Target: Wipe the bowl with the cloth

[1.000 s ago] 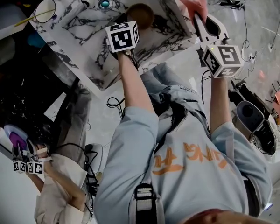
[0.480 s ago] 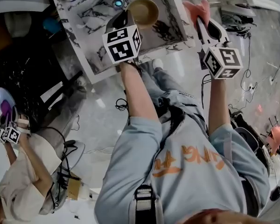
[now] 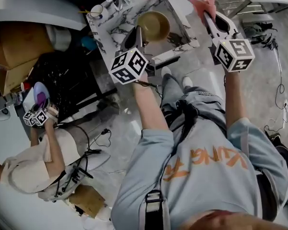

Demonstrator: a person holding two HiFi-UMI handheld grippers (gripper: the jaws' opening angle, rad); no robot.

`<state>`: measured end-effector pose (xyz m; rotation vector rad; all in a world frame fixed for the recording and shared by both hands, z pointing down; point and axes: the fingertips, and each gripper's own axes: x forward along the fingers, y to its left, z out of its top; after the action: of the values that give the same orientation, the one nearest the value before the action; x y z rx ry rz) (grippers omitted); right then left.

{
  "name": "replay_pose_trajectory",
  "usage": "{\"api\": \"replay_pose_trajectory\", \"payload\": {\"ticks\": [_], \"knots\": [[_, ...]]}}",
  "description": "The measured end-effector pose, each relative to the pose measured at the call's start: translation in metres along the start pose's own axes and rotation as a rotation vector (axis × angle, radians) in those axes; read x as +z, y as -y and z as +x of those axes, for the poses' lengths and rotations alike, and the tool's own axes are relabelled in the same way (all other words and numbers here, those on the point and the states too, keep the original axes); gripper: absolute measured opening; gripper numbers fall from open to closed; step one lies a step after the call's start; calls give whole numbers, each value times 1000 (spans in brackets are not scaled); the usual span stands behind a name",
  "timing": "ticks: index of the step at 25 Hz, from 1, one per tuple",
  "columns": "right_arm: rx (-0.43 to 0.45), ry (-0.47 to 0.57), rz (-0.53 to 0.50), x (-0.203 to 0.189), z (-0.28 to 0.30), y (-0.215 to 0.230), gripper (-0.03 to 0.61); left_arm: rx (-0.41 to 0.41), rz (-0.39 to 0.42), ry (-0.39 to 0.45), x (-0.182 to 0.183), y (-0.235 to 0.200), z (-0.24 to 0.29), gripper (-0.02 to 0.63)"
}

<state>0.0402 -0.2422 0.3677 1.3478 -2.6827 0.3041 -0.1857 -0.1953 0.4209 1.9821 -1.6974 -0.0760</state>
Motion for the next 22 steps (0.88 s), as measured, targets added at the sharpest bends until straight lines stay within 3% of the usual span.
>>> {"api": "replay_pose_trajectory", "payload": {"ticks": [4,10,15,22], "knots": [[37,86,-22,29,-9,-5,49,-70,-35,128,35,15,-22,35],[89,172,-45,69,-22,-17,49,-136,-33,233,74,37,-46,35],[365,124,-211,73,-23,-73,49,-213,-28,277,89,53,-60,35],[619,114,-366,77,-32,-133,49,-229,-24,302,97,59,-78,35]]}}
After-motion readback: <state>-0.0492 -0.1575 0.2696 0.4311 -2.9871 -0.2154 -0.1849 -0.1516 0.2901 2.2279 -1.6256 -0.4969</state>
